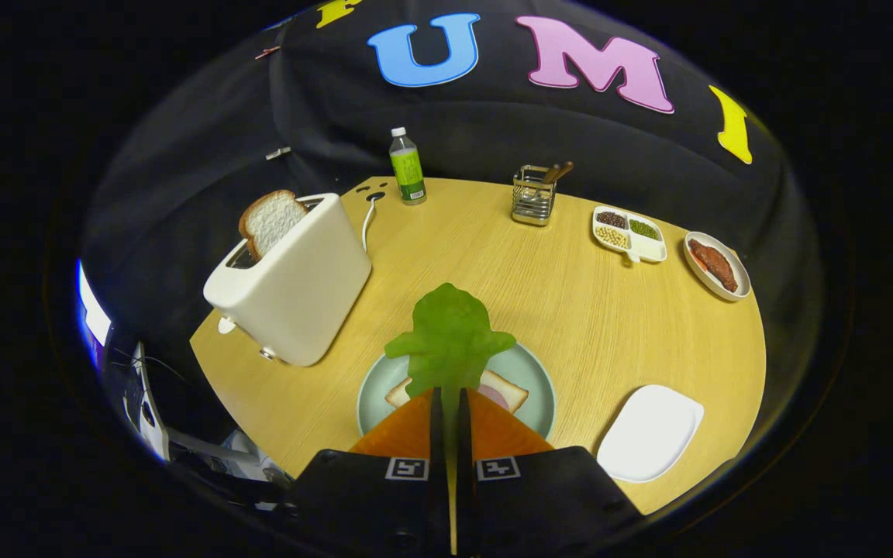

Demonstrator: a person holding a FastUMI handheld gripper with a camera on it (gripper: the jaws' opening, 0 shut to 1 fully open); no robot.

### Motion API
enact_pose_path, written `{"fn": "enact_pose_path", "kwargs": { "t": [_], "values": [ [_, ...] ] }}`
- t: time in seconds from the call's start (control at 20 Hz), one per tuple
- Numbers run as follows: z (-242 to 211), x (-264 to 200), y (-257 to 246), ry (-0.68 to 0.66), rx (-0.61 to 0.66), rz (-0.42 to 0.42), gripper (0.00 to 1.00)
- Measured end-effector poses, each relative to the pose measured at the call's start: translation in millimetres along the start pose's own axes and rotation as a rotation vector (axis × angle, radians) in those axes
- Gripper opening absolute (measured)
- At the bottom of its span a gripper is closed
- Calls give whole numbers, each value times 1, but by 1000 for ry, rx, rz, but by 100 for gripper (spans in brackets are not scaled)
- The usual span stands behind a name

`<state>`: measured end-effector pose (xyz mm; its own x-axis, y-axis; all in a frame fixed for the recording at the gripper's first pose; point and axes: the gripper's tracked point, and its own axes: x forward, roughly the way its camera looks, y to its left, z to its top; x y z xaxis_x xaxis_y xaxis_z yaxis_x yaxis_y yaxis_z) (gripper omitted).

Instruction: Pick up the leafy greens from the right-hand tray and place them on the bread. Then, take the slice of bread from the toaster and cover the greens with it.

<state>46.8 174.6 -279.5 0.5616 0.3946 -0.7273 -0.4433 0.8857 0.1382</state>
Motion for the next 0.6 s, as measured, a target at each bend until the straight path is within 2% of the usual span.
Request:
{"fn": "enact_pose_path", "kwargs": {
  "t": [0.4, 0.5, 0.6],
  "values": [
    [-15, 26, 6, 58, -64, -40, 15],
    [-19, 30, 6, 70, -64, -55, 24],
    [-21, 34, 6, 77, -64, -67, 39]
  ]
}}
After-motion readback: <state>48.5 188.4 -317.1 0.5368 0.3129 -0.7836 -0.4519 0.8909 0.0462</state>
